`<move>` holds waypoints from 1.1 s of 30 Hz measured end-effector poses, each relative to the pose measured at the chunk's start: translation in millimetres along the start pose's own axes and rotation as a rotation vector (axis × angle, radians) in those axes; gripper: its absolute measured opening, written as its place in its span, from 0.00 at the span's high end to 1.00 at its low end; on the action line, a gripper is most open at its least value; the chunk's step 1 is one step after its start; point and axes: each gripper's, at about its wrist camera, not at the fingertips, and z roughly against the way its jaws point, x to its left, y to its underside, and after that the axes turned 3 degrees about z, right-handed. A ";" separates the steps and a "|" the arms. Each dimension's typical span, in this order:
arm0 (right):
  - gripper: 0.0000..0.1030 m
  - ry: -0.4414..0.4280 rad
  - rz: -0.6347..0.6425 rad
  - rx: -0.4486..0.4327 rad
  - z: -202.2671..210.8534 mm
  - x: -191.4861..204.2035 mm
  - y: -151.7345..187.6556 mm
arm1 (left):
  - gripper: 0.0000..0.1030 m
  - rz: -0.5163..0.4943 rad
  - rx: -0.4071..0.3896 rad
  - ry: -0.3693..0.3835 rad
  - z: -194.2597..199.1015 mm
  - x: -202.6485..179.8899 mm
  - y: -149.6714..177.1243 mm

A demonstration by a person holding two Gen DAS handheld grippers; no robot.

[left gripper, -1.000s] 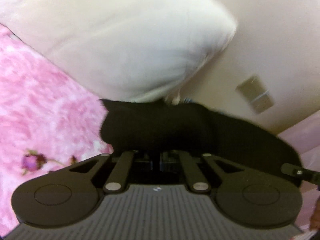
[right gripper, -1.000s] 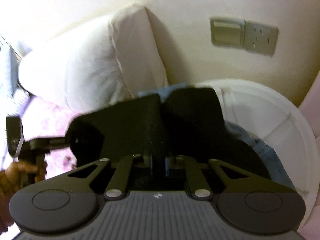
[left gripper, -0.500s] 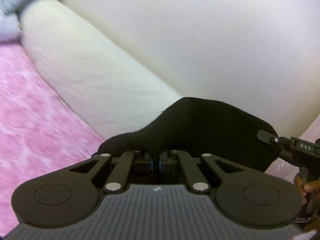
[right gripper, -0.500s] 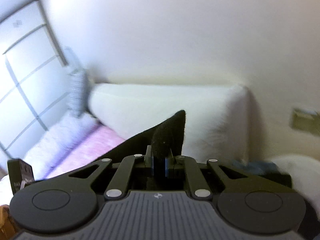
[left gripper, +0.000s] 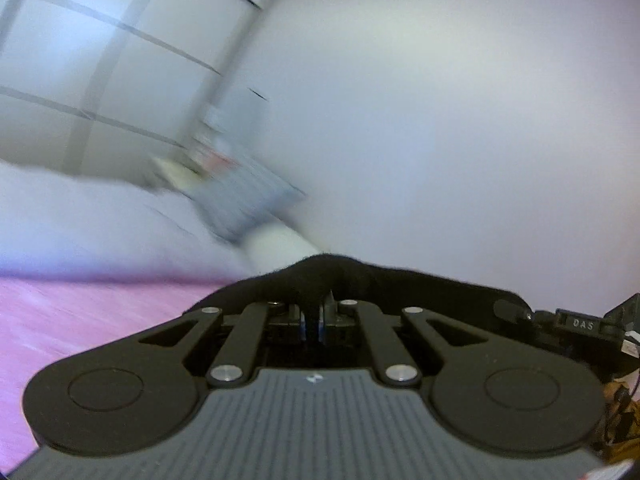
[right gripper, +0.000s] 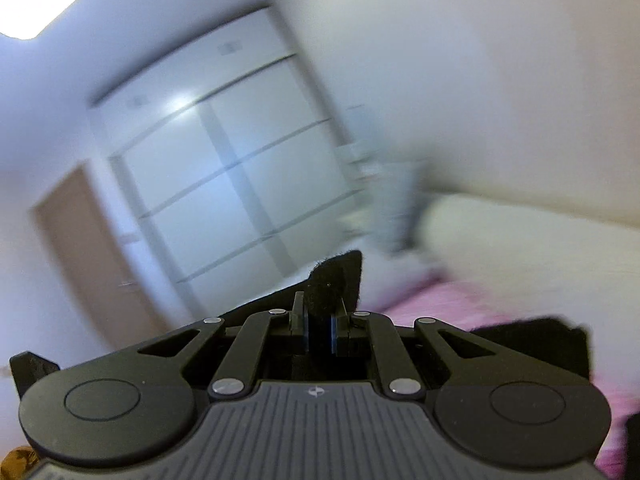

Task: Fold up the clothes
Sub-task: 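Lift the black trousers with both grippers and lay them on the bed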

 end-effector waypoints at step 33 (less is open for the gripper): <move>0.25 -0.259 0.532 0.967 -194.0 230.7 239.4 | 0.42 0.282 0.573 -1.064 144.4 71.8 180.2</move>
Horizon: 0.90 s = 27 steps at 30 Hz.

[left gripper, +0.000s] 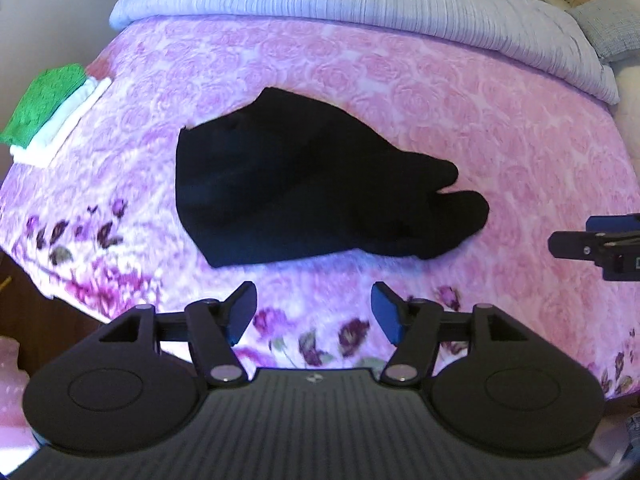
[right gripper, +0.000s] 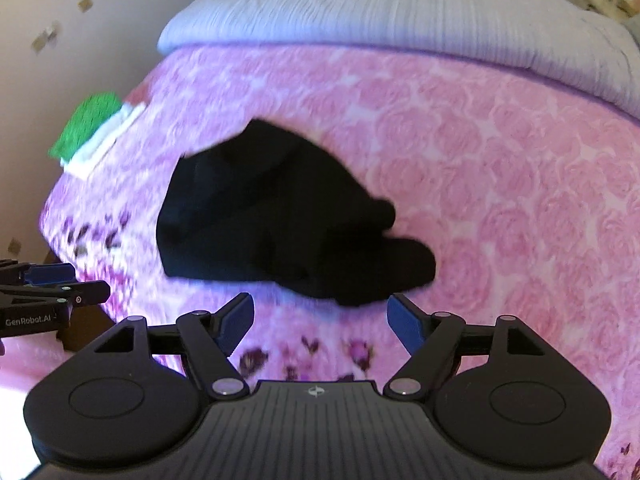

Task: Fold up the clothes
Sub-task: 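Lift the black trousers with both grippers and lay them on the bed, then open both grippers and reach toward the black trousers on the bedspread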

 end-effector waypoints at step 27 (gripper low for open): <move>0.21 0.057 0.003 -0.040 38.4 78.1 75.0 | 0.35 -0.104 -0.048 0.019 46.5 43.6 80.5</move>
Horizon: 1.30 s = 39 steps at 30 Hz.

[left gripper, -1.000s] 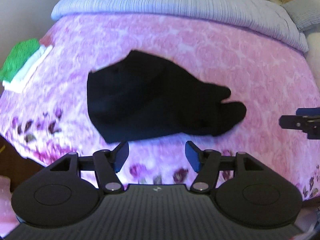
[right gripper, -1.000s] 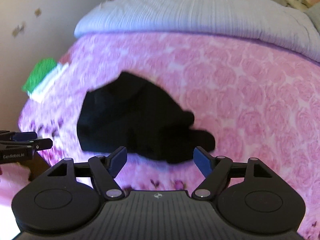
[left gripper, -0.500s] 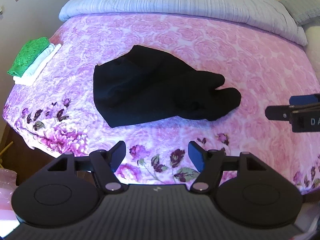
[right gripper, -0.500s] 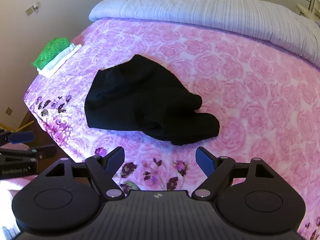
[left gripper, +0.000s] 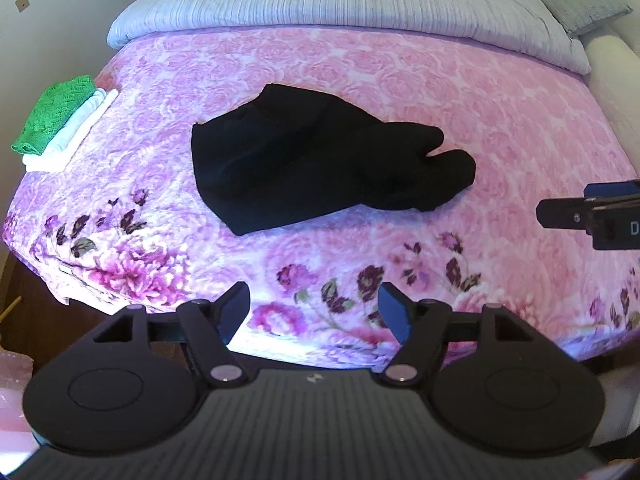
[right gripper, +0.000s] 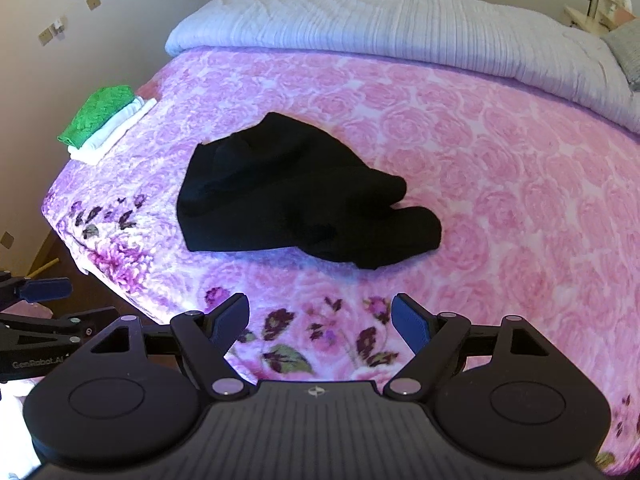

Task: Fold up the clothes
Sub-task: 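Open both grippers and reach toward the black trousers on the bedspread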

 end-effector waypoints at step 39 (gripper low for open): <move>0.22 0.071 -0.079 0.264 -175.6 -136.5 -28.4 | 0.34 0.004 0.224 0.035 -213.4 -12.4 -24.5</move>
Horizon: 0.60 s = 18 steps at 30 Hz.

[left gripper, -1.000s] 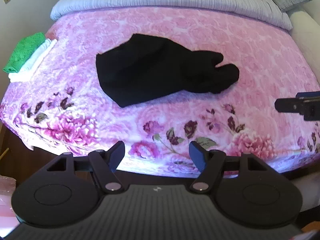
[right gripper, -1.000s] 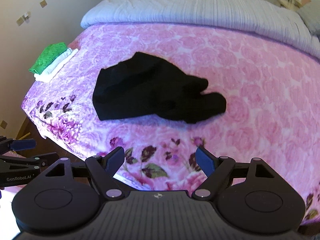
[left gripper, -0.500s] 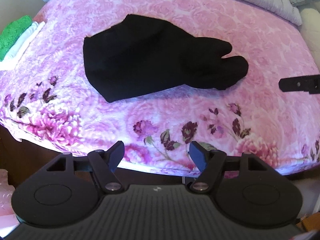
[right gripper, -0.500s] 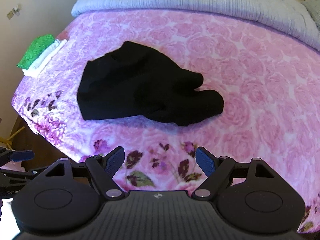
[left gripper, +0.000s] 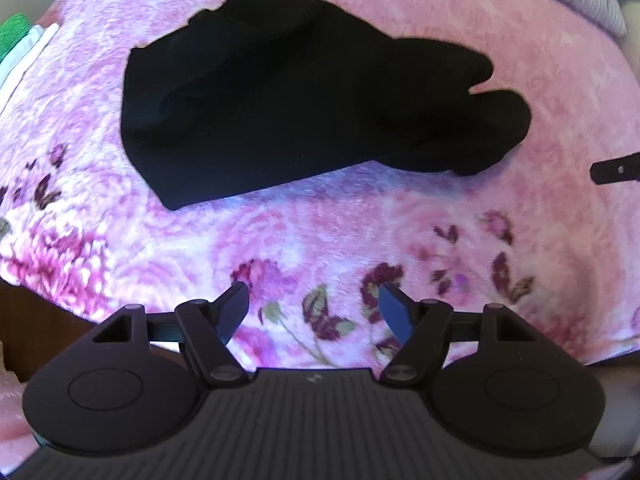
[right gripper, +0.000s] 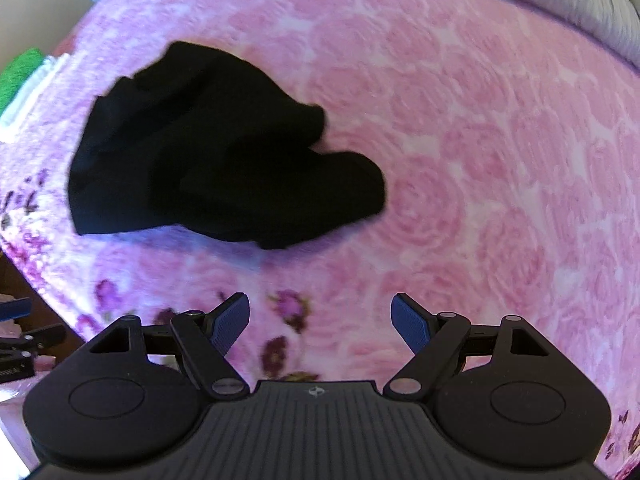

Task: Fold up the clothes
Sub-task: 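Open both grippers and reach toward the black trousers on the bedspread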

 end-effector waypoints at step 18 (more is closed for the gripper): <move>0.26 0.004 -0.139 0.046 -43.9 -9.4 -25.3 | 0.33 -0.127 0.049 0.046 -47.5 27.5 -60.7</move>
